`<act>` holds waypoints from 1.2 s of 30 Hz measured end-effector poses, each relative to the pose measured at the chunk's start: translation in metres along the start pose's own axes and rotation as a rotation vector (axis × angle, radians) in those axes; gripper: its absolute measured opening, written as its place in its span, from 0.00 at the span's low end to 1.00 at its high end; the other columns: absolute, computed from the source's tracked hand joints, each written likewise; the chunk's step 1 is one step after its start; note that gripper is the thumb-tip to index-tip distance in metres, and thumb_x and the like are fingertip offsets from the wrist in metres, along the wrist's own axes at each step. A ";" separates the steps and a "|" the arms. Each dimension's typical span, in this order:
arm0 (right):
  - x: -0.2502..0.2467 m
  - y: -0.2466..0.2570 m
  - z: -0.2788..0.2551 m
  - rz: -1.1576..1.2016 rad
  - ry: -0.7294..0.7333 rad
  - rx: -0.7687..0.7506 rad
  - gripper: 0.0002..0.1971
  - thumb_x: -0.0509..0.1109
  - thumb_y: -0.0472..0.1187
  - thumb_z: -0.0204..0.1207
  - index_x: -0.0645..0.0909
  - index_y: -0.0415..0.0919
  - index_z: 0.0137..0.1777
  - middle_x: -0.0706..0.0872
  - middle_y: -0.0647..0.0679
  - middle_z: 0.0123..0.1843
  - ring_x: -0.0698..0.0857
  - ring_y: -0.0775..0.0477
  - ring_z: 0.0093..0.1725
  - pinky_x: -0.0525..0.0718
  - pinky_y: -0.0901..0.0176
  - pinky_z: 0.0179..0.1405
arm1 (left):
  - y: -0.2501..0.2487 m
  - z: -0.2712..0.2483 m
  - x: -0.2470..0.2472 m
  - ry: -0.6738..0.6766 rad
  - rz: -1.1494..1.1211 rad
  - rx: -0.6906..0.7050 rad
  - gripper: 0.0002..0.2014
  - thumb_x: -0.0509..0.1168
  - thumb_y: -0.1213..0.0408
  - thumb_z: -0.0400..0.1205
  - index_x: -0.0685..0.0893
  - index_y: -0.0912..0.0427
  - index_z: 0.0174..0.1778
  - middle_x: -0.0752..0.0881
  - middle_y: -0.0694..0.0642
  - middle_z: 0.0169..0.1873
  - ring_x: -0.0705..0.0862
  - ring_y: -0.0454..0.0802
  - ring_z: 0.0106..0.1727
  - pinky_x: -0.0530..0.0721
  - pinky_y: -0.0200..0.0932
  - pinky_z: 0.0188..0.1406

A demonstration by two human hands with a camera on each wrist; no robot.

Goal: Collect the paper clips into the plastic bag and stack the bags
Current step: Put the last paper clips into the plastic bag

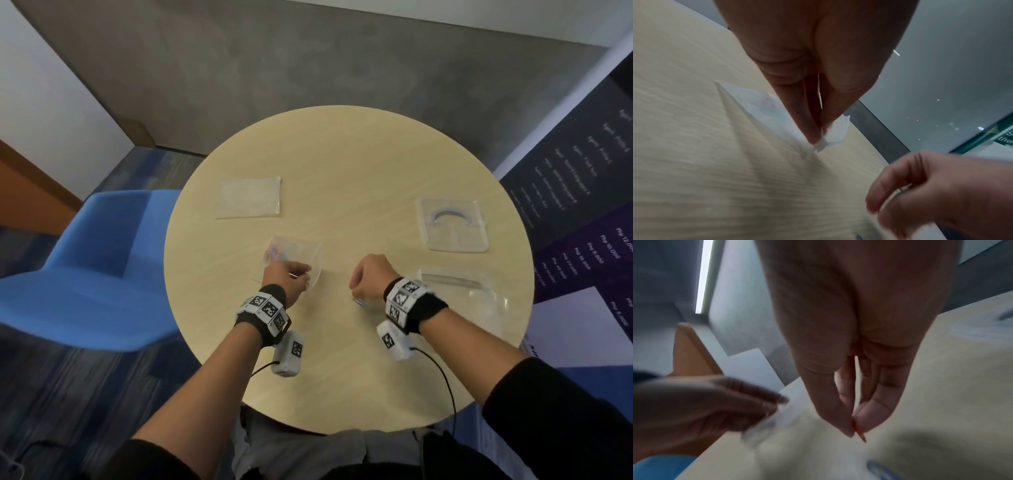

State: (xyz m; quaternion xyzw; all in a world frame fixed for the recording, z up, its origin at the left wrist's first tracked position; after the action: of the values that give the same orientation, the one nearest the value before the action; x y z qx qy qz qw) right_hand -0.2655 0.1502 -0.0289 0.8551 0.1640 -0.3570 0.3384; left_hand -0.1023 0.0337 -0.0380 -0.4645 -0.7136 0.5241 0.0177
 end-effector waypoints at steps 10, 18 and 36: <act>0.035 -0.014 -0.010 -0.068 -0.010 -0.054 0.11 0.76 0.24 0.61 0.90 0.42 0.33 0.88 0.46 0.29 0.91 0.46 0.37 0.91 0.54 0.47 | -0.007 0.003 0.002 0.027 0.048 0.001 0.11 0.68 0.68 0.80 0.89 0.57 0.57 0.91 0.56 0.45 0.91 0.51 0.45 0.87 0.47 0.58; 0.013 -0.022 -0.016 0.027 -0.027 -0.077 0.05 0.76 0.29 0.66 0.91 0.38 0.39 0.90 0.44 0.35 0.89 0.47 0.38 0.88 0.60 0.44 | -0.012 0.001 -0.003 0.052 0.122 0.013 0.10 0.68 0.65 0.79 0.91 0.52 0.54 0.91 0.52 0.42 0.89 0.53 0.50 0.82 0.51 0.66; 0.026 0.002 -0.014 0.053 -0.015 -0.190 0.10 0.70 0.28 0.71 0.81 0.45 0.39 0.87 0.45 0.42 0.87 0.43 0.43 0.88 0.51 0.50 | -0.022 -0.004 0.000 0.068 0.201 0.062 0.12 0.67 0.64 0.80 0.90 0.52 0.58 0.91 0.54 0.50 0.85 0.47 0.48 0.81 0.40 0.54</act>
State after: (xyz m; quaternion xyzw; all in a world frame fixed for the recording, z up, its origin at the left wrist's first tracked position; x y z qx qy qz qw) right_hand -0.2395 0.1599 -0.0395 0.8205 0.1720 -0.3371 0.4284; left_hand -0.1143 0.0369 -0.0196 -0.5506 -0.6457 0.5290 0.0036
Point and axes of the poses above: each hand's wrist, its own z-axis towards the middle knuckle, its own x-axis out of the palm, y = z × x, the point moved 9 cm from there along z, towards the middle knuckle
